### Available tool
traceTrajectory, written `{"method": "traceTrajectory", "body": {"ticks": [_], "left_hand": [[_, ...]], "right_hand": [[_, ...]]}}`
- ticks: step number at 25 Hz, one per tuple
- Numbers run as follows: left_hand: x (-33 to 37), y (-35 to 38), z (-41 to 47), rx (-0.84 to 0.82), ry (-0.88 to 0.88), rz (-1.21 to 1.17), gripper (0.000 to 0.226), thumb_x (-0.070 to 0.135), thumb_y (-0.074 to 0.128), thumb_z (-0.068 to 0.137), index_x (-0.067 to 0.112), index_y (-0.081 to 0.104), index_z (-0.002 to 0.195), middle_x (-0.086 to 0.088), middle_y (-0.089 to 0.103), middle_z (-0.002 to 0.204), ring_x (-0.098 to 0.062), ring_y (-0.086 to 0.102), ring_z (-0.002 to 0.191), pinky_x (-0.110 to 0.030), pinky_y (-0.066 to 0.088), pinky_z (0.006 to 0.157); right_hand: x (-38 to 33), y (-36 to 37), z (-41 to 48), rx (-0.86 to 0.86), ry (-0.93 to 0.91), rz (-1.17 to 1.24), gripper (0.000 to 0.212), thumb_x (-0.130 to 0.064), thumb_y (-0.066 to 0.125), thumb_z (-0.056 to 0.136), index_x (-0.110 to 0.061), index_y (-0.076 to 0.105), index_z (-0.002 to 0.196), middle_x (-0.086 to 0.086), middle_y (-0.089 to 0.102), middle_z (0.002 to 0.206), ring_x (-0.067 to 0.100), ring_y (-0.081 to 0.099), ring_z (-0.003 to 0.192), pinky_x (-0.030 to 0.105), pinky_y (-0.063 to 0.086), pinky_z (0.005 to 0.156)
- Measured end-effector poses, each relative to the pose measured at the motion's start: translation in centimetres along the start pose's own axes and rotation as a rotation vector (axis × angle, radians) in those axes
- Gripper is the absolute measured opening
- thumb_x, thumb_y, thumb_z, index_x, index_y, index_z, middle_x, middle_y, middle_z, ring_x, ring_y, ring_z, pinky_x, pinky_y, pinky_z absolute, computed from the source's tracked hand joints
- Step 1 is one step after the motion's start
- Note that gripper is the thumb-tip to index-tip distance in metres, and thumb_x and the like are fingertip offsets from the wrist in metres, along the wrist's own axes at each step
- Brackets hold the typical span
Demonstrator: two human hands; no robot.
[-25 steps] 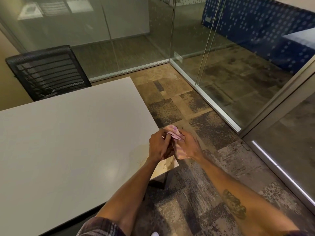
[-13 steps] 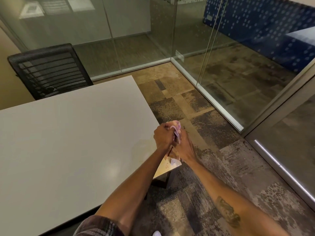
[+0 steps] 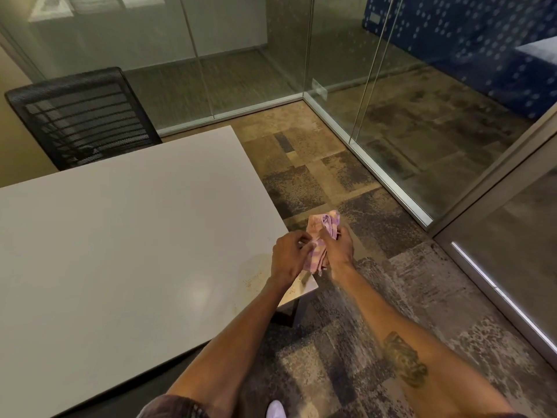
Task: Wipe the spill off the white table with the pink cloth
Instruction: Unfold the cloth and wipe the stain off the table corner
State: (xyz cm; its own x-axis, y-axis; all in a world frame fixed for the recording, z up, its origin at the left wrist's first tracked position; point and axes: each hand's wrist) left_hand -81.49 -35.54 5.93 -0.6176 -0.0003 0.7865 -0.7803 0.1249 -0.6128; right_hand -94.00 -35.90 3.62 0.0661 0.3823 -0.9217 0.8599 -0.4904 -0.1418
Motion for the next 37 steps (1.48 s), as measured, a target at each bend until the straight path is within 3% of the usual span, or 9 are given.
{"method": "traceTrajectory", "body": {"ticks": [3,5,11,19,23,28,30,34,37], "left_hand": [[-0.3,0.0,-0.2,-0.034,0.008,0.023,0.028,0.029,0.074,0.088,0.015,0.077,0.112,-0.003,0.077,0.111,-0.019,0.073,0.094,-0.033,0.057,0.089],[-0.3,-0.1,0.0,-0.037,0.024,0.04,0.029,0.028,0.073,0.09,0.014,0.077,0.115,-0.003,0.077,0.113,-0.019,0.072,0.098,-0.035,0.057,0.091],[-1.1,0.1,0.5,0.019,-0.004,0.064,0.021,0.022,0.065,0.096,0.013,0.077,0.111,-0.004,0.078,0.11,-0.019,0.072,0.097,-0.035,0.058,0.092],[0.8,0.7,1.3,0.061,-0.179,-0.238,0.027,0.018,0.062,0.093,0.015,0.079,0.113,-0.007,0.078,0.113,-0.026,0.071,0.104,-0.037,0.056,0.095],[1.1,1.2,1.7,-0.018,-0.222,-0.329,0.045,0.039,0.044,0.102,0.009,0.076,0.106,-0.016,0.075,0.109,-0.032,0.069,0.1,-0.04,0.053,0.088],[-0.1,0.5,3.8,-0.185,-0.296,-0.56,0.059,0.066,0.028,0.101,0.03,0.074,0.111,-0.008,0.072,0.116,-0.028,0.068,0.107,-0.047,0.054,0.1],[-1.1,0.0,4.9,-0.179,-0.248,-0.487,0.054,0.066,0.024,0.101,0.039,0.072,0.101,-0.005,0.073,0.112,-0.027,0.068,0.104,-0.045,0.052,0.097],[-6.7,-1.5,6.1,-0.143,-0.135,-0.073,0.059,0.058,0.022,0.104,0.022,0.068,0.094,-0.009,0.07,0.109,-0.027,0.063,0.099,-0.036,0.042,0.085],[-13.7,-3.8,5.5,-0.062,-0.107,0.19,0.055,0.049,0.03,0.107,0.015,0.067,0.128,-0.012,0.063,0.135,-0.032,0.055,0.127,-0.041,0.041,0.105]], "right_hand": [[-0.1,-0.2,0.0,-0.056,-0.006,0.06,0.002,-0.016,0.066,0.096,-0.017,0.067,0.096,0.004,0.069,0.085,0.017,0.062,0.065,0.03,0.049,0.056],[0.0,-0.5,0.0,-0.082,-0.018,0.046,0.012,-0.011,0.063,0.098,-0.021,0.066,0.092,0.003,0.066,0.079,0.012,0.057,0.058,0.027,0.045,0.053],[-0.4,-0.8,-0.5,-0.214,-0.041,0.04,0.017,-0.002,0.064,0.094,-0.016,0.07,0.101,0.019,0.075,0.1,0.032,0.07,0.081,0.052,0.058,0.079],[-0.1,-1.0,-0.9,-0.117,-0.344,-0.446,0.019,-0.018,0.062,0.092,-0.02,0.073,0.107,0.006,0.075,0.093,0.03,0.068,0.086,0.045,0.055,0.074],[0.4,-1.0,-0.5,-0.308,-0.222,-0.219,0.025,-0.02,0.059,0.097,-0.035,0.067,0.115,-0.002,0.074,0.102,0.024,0.07,0.098,0.04,0.056,0.081],[0.8,-0.1,2.0,-0.212,-0.366,-0.551,0.041,-0.029,0.072,0.091,-0.016,0.062,0.129,0.007,0.067,0.115,0.026,0.063,0.106,0.044,0.054,0.086],[0.4,1.0,3.1,-0.15,-0.451,-0.633,0.031,-0.027,0.069,0.092,-0.017,0.066,0.121,0.005,0.069,0.107,0.027,0.065,0.099,0.04,0.053,0.077],[-0.2,3.9,5.2,-0.039,-0.552,-0.82,0.027,-0.031,0.069,0.091,-0.022,0.07,0.116,0.001,0.072,0.098,0.024,0.065,0.089,0.036,0.05,0.072],[0.5,6.0,7.4,-0.017,-0.593,-0.934,0.027,-0.016,0.067,0.092,-0.014,0.07,0.118,0.01,0.073,0.106,0.031,0.066,0.096,0.037,0.049,0.075]]}}
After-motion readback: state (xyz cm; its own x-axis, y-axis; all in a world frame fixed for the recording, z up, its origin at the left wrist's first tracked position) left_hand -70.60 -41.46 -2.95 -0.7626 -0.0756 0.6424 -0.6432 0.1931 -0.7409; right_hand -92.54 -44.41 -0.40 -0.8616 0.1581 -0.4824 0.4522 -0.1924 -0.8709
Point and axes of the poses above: each hand's wrist, its own z-axis towards the middle knuckle, its own y-axis out of the palm, x = y × z
